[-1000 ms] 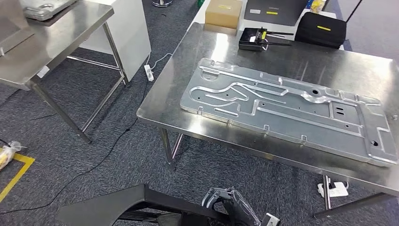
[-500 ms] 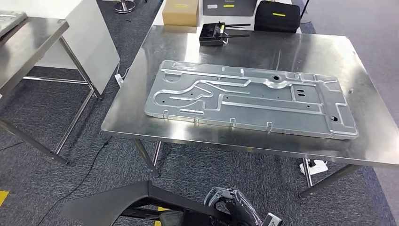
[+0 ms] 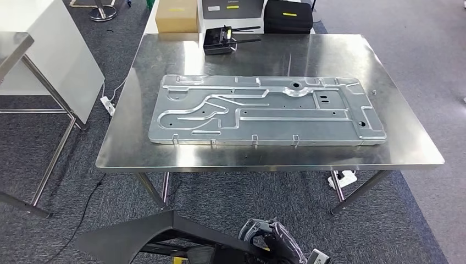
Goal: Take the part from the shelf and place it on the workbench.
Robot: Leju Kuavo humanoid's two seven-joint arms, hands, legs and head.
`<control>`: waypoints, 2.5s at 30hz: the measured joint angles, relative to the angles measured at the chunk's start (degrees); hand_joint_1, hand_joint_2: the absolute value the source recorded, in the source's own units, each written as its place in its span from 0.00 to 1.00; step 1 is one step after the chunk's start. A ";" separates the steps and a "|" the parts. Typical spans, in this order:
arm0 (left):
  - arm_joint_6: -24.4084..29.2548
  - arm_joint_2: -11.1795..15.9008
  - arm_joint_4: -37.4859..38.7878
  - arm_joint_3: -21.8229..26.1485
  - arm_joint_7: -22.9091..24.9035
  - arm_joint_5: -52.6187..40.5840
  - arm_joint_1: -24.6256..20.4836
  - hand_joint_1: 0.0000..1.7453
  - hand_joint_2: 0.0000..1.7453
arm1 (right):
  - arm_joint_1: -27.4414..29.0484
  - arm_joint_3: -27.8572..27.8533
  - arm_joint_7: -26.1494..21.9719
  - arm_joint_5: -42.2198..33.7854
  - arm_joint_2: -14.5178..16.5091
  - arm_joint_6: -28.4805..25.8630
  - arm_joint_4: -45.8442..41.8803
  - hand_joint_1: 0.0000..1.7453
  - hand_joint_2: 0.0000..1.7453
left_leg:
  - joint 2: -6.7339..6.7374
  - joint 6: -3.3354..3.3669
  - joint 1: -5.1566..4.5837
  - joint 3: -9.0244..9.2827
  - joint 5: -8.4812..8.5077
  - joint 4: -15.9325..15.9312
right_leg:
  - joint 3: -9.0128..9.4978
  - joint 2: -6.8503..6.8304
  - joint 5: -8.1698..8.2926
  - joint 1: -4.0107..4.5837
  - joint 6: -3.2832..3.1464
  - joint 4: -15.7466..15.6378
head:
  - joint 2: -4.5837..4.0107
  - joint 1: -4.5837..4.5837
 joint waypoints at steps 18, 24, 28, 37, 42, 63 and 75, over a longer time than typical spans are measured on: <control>-1.72 -0.12 0.00 -0.79 0.00 -1.76 -0.49 0.00 1.00 | -17.29 -0.75 11.06 -3.17 -0.05 -1.71 6.53 1.00 1.00 | 1.17 -2.88 -0.24 -7.81 -7.58 16.22 | 5.32 -0.51 5.65 0.12 -3.07 -10.85 | 0.00 -0.05; -2.08 0.03 0.00 -1.68 0.01 -2.78 -0.64 0.00 1.00 | -26.74 -0.15 13.57 -1.46 1.74 -4.98 9.08 1.00 1.00 | 1.13 -1.74 -0.62 -2.32 0.42 1.51 | 4.87 -0.09 5.04 0.46 -2.01 -9.65 | 0.00 -0.03; -2.36 0.05 0.00 -2.38 0.01 -3.34 -0.94 0.00 1.00 | -34.58 0.68 16.38 1.01 2.68 -7.91 10.94 1.00 1.00 | 1.23 -0.36 -0.49 -2.16 1.12 0.75 | 3.78 -0.39 3.74 0.21 -0.81 -7.61 | 0.00 -0.02; -2.95 0.05 0.00 -3.21 0.04 -4.09 -1.11 0.00 1.00 | -45.40 3.00 19.81 10.99 4.85 -16.32 15.11 1.00 1.00 | 1.14 -0.40 -0.51 -1.37 0.60 0.66 | 2.21 -0.89 5.97 0.03 -0.82 -6.40 | 0.00 -0.01; -3.07 0.05 0.00 -3.53 0.22 -4.46 -1.25 0.00 1.00 | -46.98 3.88 21.30 18.19 5.62 -20.24 16.26 1.00 1.00 | 1.11 -1.84 -0.55 -1.85 0.22 0.91 | 3.73 -0.85 6.44 0.39 -2.12 -10.32 | 0.00 -0.04; -4.16 -0.02 0.00 -8.55 2.90 -8.63 -2.85 0.00 1.00 | -61.34 25.76 57.98 90.17 11.61 -51.23 55.52 1.00 1.00 | 0.97 -0.24 -0.28 -3.39 2.52 0.49 | -3.65 -0.76 -0.96 0.15 -0.42 5.79 | 0.00 0.01; -4.13 -0.13 0.00 -8.94 2.96 -8.62 -2.82 0.00 1.00 | -64.48 30.84 58.71 90.20 11.99 -51.22 63.49 1.00 1.00 | 0.93 -2.54 -0.37 -5.69 -1.00 5.68 | 3.78 -0.86 6.76 0.25 -3.10 -10.76 | 0.00 -0.04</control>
